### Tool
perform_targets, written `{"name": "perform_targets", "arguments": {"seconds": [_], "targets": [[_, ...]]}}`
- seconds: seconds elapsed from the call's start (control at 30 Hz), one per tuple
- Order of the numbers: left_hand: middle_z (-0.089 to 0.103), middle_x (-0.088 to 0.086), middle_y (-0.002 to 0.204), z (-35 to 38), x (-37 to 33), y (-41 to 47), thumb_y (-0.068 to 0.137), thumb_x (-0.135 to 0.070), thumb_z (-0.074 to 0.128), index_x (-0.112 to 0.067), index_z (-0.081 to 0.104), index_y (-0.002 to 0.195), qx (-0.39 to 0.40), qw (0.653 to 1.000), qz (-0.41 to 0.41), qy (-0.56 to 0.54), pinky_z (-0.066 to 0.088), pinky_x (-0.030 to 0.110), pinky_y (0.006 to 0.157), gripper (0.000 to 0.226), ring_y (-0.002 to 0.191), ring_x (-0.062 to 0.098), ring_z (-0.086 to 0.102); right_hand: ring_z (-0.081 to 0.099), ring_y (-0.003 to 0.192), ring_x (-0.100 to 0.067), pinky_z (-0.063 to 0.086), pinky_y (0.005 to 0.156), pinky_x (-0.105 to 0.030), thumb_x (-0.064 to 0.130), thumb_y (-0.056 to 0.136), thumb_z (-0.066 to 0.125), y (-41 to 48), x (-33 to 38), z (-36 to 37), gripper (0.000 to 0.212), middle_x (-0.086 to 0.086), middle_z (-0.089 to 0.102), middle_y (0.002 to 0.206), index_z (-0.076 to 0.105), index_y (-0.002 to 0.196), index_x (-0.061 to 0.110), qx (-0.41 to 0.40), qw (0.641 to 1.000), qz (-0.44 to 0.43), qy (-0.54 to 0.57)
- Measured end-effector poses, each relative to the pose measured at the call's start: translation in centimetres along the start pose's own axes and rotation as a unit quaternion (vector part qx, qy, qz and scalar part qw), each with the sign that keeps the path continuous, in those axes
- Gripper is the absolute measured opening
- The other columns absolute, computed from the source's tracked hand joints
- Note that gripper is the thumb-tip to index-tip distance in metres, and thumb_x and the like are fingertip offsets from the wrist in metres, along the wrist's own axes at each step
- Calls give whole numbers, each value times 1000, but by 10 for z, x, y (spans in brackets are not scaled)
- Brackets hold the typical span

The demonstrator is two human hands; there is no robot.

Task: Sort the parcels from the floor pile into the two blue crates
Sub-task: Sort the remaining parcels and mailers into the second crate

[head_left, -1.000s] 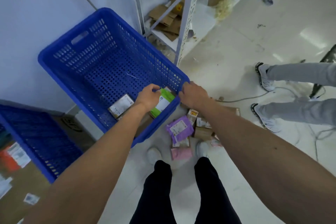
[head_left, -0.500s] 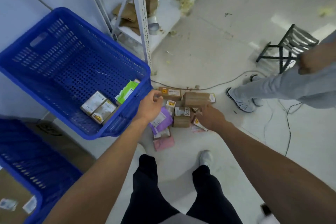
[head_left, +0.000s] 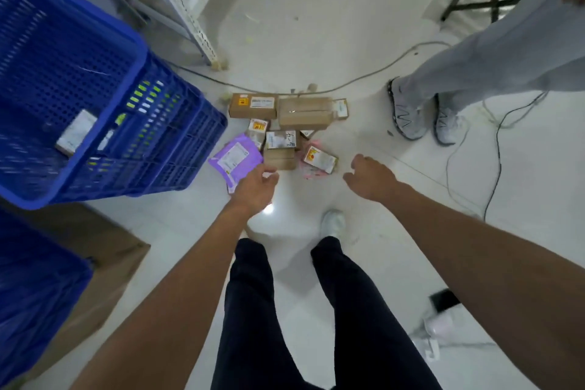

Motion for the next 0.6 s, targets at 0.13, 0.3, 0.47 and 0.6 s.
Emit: {"name": "perform_targets", "arguments": {"seconds": [0.13,0.3,0.47,0.6], "targets": [[66,3,111,43,16,56,100,-31,53,-24,62,119,5,1000,-8,15,50,36,98,22,105,27,66,55,118,-33,42,91,-35,35,97,50,53,-36,44,43,-15,55,129,48,130,8,17,1000,11,6],[68,17,117,98,42,161,97,-34,55,-22,64,116,33,999,4,39,50,39,92,25,110,34,64,56,115,-32,39,85,-32,34,97,49,147,-83,116,39,-13,57,126,50,126,8,18,999,41,2],[59,6,139,153,71,277,102,-24,46,-22,57,140,52,993,26,103,47,29,94,40,119,25,58,56,119,-34,43,95,-38,37,98,48,247,-117,179,43,-16,57,130,50,128,7,20,999,38,-7],[59,-1,130,192,93,359,102,-20,42,-26,53,143,58,993,29,97,39,17,63,42,98,15,55,53,124,-34,41,98,-37,38,99,48,318,-135,220,46,-17,56,135,48,133,7,15,997,63,33]]}}
Point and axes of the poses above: each hand's wrist, its own y-axis towards the middle knuckle, its own z-axis out of the palm, x = y × z, the point moved 1 cm from there along y, towards the middle knuckle
